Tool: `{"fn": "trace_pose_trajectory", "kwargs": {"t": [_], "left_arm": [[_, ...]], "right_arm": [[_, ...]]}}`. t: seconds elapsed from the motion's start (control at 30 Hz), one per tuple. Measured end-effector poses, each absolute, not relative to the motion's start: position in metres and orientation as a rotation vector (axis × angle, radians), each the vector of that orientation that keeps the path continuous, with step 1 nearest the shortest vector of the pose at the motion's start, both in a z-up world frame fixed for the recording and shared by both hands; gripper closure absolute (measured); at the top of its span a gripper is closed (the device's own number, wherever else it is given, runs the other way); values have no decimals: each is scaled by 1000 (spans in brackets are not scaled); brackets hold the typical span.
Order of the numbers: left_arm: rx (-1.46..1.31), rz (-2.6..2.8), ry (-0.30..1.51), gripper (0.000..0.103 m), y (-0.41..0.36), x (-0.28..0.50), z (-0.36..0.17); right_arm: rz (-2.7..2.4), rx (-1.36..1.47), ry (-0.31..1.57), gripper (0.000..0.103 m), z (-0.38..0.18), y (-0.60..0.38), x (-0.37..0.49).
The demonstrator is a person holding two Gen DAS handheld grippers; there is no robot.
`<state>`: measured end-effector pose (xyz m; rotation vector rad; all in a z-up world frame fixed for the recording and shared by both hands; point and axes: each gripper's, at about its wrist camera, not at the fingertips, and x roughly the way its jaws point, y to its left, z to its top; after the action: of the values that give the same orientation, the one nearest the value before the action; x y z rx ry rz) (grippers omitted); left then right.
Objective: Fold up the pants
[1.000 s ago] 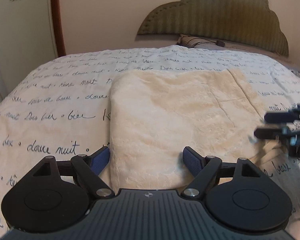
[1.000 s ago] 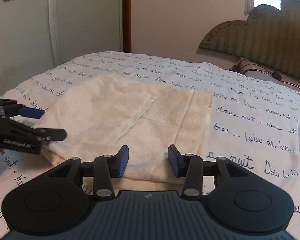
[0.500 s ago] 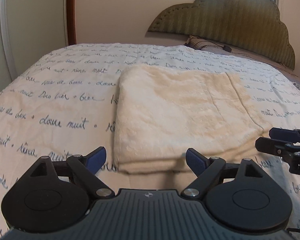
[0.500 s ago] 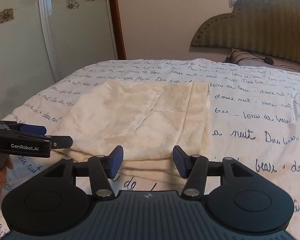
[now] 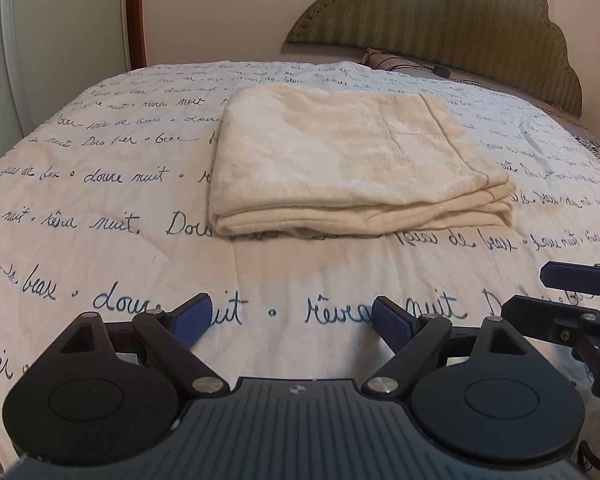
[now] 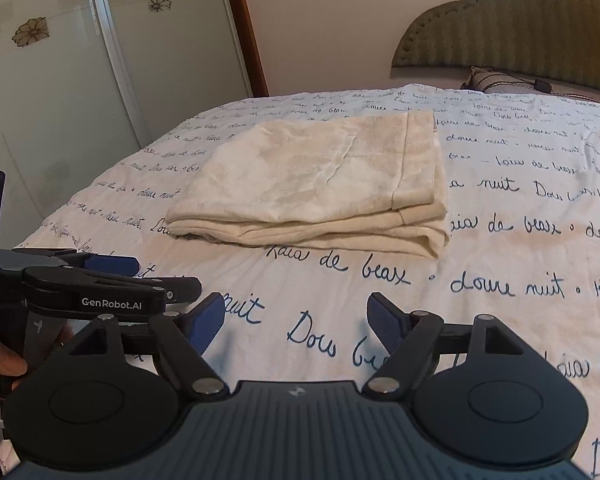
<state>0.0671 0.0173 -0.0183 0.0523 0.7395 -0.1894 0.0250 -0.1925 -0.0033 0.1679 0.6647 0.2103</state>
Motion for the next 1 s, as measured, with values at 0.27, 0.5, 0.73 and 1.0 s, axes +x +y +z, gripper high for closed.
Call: {"fn": "trace_pose_trajectory", "kwargs": {"t": [0.27,0.5,0.73,1.0], "left_arm": [[47,-145,701,5,26,51,-27],[61,-119,653,0,31,42,-35],[99,-103,649,0,25,43,-39],[82,-104,649,0,32,40,-38]], "right_arm": [[145,149,641,16,-13,-181,15],[102,126,657,12,-30,-180,18],[92,111,649,1,-40,-178,20],[1,19,645,0,-36,-173,12]]}}
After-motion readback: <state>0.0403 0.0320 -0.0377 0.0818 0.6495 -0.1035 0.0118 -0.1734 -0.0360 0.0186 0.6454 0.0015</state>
